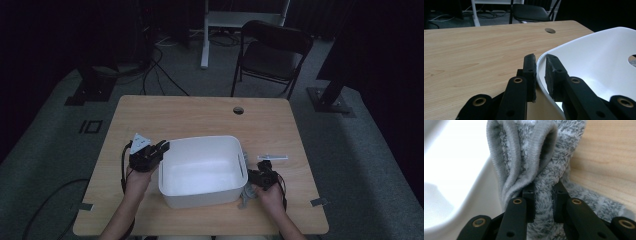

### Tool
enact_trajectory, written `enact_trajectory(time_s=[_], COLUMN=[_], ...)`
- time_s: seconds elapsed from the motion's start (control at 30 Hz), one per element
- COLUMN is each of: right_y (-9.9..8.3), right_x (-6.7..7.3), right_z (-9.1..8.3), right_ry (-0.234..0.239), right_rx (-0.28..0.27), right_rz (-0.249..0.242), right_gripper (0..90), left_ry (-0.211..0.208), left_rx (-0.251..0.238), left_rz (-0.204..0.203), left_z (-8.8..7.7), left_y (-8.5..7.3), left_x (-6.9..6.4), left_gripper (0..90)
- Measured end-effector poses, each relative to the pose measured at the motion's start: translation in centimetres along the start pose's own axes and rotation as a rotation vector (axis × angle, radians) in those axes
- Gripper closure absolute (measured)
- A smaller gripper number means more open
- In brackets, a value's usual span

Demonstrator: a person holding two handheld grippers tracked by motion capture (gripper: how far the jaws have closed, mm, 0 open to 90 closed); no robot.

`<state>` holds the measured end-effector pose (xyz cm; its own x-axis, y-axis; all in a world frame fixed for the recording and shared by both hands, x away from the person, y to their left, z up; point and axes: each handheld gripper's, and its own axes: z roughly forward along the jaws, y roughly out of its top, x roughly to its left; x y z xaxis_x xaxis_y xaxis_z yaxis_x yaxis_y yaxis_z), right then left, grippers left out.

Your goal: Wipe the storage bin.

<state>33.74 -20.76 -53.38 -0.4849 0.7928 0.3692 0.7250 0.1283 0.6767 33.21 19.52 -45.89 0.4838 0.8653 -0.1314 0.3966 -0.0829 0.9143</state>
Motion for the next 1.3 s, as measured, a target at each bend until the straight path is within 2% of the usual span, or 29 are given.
enact_trajectory(time_s=[0.13,0.27,0.37,0.47,0.67,0.7,0.73,0.83,0.87,1.0,1.1,1.3], right_y=[0.0,0.1,0.3,0.2,0.0,0.0,-0.2,-0.5,-0.8,-1.3,-1.7,-1.9], right_x=[-0.1,-0.3,-0.3,0.0,1.7,1.7,2.4,2.9,3.5,4.6,5.2,5.2], right_z=[-0.1,-0.8,-2.4,-4.7,-9.7,-9.7,-11.3,-12.3,-13.2,-14.0,-13.9,-11.7], right_ry=[-0.012,-0.025,-0.032,-0.037,0.034,0.034,0.072,0.095,0.126,0.164,0.155,0.131], right_rx=[0.001,-0.016,-0.05,-0.1,-0.224,-0.224,-0.267,-0.293,-0.311,-0.328,-0.325,-0.274], right_rz=[-0.004,-0.005,0.0,-0.009,-0.018,-0.018,-0.034,-0.037,-0.047,-0.071,-0.09,-0.104], right_gripper=[77.5,77.3,77.2,77.2,77.1,77.1,77.1,77.1,77.2,77.1,77.1,77.2], left_ry=[-0.021,-0.021,-0.021,-0.02,-0.019,-0.019,-0.02,-0.02,-0.018,-0.018,-0.018,-0.014], left_rx=[-0.002,-0.003,-0.003,-0.003,-0.004,-0.004,-0.004,-0.004,-0.003,-0.003,-0.003,0.0], left_rz=[-0.006,-0.003,-0.001,0.0,-0.004,-0.004,-0.003,-0.002,-0.001,-0.002,-0.002,0.001], left_z=[-0.1,-0.2,-0.2,-0.2,-0.2,-0.2,-0.2,-0.2,-0.2,-0.2,-0.2,-0.2], left_y=[-0.1,-0.1,-0.1,-0.1,-0.1,-0.1,-0.1,-0.1,-0.1,-0.1,-0.1,-0.1], left_x=[0.3,0.2,0.2,0.2,0.2,0.2,0.2,0.2,0.2,0.2,0.2,0.2], left_gripper=[78.7,78.7,78.6,78.7,78.6,78.6,78.6,78.5,78.6,78.6,78.6,78.6])
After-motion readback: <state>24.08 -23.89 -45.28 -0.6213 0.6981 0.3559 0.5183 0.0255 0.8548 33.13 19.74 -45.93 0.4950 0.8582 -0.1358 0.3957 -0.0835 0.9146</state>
